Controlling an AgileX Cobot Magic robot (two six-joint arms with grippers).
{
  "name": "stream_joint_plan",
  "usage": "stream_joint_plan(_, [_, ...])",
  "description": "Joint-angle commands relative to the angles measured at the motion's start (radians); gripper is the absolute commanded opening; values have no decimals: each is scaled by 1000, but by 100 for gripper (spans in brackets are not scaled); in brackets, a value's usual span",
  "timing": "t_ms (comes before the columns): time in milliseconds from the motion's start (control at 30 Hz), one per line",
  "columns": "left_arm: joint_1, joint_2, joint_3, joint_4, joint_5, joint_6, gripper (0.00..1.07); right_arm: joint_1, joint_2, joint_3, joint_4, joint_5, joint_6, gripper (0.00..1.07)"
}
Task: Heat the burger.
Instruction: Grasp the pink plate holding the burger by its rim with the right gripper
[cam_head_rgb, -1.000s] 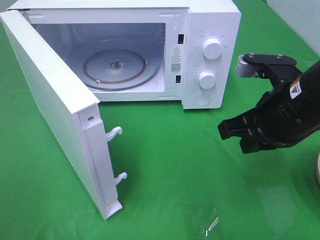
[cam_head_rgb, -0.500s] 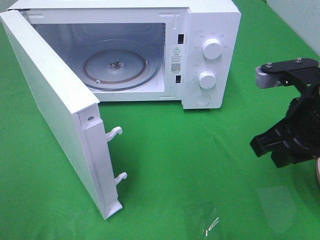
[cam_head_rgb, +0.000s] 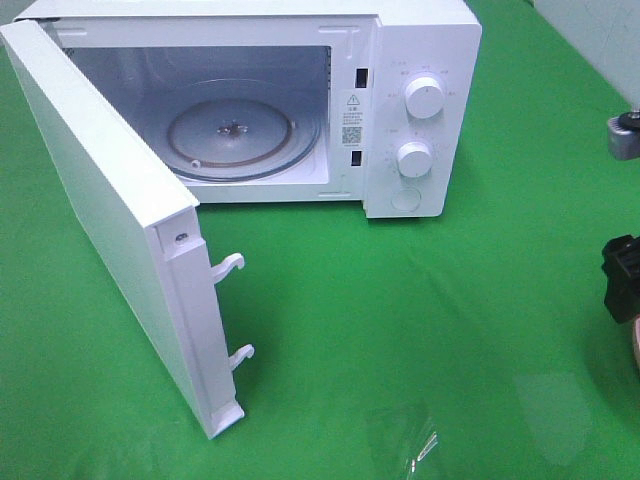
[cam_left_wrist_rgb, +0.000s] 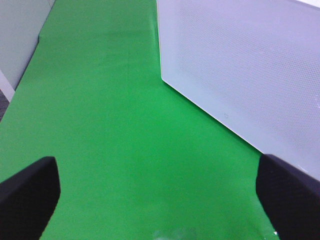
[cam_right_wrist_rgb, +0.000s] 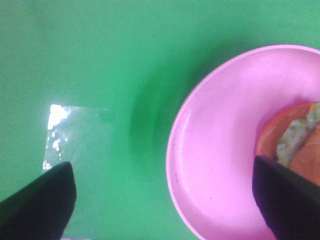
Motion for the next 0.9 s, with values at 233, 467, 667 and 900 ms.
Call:
stream_joint_plan(233, [-1, -20, 3, -4, -5, -7, 100, -98, 47, 5, -5, -51, -24, 95])
stream_joint_plan(467, [-1, -20, 3, -4, -5, -7, 100, -98, 120, 4, -8, -72, -22, 94])
stream_joint_plan(667, [-1, -20, 3, -4, -5, -7, 100, -152, 258, 4, -8, -142, -21, 92])
stream_joint_plan(900, [-1, -20, 3, -4, -5, -7, 100, -169, 337, 4, -3, -183, -5, 90])
